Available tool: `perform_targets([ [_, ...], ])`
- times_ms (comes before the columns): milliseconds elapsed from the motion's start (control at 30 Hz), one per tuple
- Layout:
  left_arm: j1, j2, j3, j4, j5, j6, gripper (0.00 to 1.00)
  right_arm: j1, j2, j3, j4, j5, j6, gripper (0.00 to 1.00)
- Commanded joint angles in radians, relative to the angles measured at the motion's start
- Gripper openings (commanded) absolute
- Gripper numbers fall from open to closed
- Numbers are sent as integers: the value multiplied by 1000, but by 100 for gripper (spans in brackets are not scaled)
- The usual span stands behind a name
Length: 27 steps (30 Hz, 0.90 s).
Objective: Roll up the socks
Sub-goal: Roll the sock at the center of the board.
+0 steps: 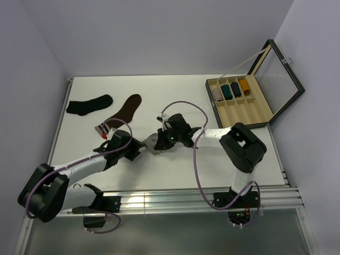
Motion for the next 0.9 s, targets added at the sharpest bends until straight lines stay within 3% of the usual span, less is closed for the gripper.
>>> perform_targets([
  [0,33,77,87,53,34,22,55,32,-2,39,-72,94,-63,2],
  [333,39,180,131,131,38,55,54,71,28,74,-107,128,-98,2],
  [567,39,249,108,146,70,81,50,74,51,92,-101,73,-71,2],
  [700,39,258,100,132,56,90,49,48,79,86,-55,-21,7,2],
  [867,38,223,85,144,30,131,58,-27,136,89,-23,-182,123,2],
])
